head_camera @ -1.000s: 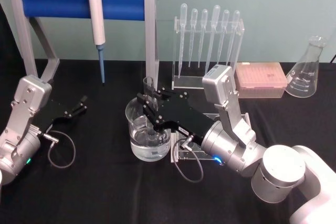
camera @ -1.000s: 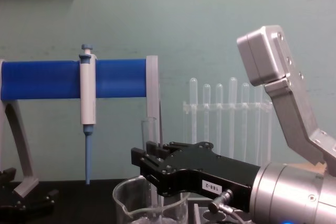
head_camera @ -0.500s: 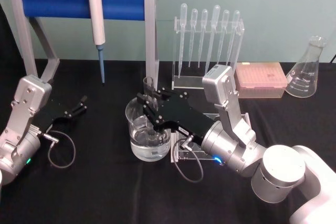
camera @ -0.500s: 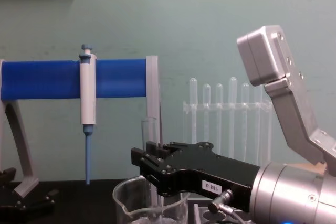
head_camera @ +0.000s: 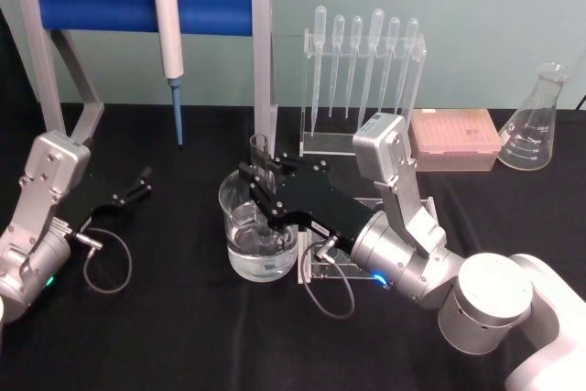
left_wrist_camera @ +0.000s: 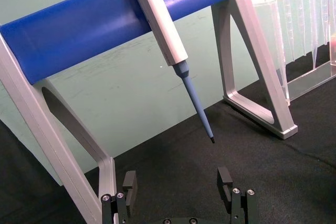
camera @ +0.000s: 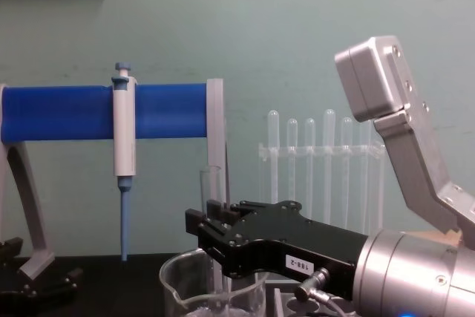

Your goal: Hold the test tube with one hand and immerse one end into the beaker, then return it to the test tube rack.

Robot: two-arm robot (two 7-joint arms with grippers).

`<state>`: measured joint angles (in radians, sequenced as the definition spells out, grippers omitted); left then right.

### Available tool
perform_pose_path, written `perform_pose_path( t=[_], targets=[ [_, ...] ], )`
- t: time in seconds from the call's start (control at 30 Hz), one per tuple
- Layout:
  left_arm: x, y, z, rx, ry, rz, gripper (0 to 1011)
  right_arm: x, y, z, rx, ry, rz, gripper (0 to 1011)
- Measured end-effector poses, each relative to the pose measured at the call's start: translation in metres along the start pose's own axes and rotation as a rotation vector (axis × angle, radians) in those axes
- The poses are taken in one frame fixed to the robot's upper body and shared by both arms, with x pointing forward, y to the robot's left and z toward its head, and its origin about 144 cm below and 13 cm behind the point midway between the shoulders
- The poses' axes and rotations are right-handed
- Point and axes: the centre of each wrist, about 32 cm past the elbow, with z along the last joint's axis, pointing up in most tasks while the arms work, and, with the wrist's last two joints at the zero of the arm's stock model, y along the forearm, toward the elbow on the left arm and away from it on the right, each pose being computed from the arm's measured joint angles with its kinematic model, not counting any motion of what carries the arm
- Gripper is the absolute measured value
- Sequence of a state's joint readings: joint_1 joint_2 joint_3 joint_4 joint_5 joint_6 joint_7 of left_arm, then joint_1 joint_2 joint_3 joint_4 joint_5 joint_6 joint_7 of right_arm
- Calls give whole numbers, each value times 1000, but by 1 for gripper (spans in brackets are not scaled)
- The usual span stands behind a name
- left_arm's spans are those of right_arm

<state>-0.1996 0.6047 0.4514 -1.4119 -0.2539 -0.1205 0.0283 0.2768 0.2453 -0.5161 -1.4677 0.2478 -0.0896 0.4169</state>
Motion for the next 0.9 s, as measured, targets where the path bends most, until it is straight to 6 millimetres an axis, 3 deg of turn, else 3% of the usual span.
perform_pose_path(
  t=[0.9],
  targets=[
    [0, 0, 0, 0, 0, 0, 1000, 0, 0, 0, 0, 0, 0, 226]
  ],
)
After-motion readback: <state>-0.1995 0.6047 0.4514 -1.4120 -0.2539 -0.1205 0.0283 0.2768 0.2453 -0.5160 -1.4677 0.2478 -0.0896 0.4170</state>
